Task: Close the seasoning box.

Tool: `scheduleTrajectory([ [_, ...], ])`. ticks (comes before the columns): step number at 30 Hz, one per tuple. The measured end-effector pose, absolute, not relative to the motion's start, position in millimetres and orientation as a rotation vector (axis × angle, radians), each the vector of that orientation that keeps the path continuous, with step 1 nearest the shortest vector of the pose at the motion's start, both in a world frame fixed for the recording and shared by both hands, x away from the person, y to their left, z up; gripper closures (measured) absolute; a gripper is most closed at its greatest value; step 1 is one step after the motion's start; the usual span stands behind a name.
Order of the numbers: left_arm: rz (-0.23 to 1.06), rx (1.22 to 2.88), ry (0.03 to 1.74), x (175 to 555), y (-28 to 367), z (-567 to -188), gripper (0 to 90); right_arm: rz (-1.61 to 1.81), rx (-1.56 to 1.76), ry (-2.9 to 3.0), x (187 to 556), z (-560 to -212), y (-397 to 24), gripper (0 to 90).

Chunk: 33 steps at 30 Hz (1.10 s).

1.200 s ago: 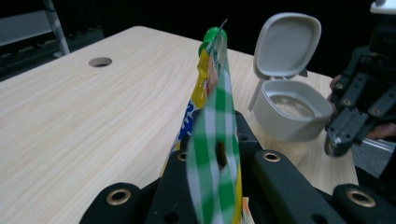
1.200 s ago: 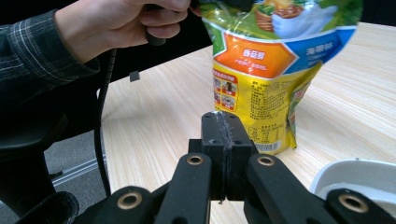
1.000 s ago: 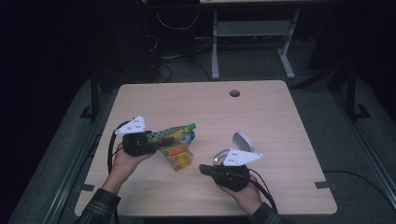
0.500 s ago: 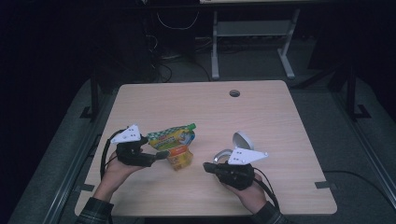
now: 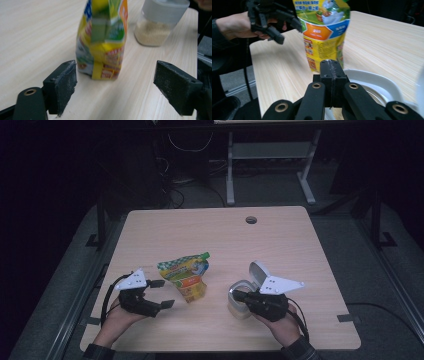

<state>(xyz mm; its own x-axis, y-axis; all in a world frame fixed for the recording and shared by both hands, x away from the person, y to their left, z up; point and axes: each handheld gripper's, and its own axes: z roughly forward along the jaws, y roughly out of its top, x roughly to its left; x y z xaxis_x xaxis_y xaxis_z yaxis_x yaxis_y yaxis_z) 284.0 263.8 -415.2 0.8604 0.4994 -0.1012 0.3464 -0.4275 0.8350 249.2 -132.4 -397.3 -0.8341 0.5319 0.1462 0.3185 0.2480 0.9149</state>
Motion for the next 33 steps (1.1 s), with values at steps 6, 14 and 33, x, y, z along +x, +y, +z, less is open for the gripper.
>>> scheduleTrajectory([
  [6, 0.189, 2.078, 0.635, 278, 263, -429, 16.5, 1.594, 0.814, 2.325, 249, -397, -148, 89.8],
  [14, 0.173, 2.107, 0.650, 279, 261, -442, 16.5, 1.574, 0.840, 2.318, 244, -396, -174, 89.7],
  [33, 0.188, 2.114, 0.668, 282, 263, -447, 16.5, 1.536, 0.924, 2.232, 242, -402, -231, 89.8],
])
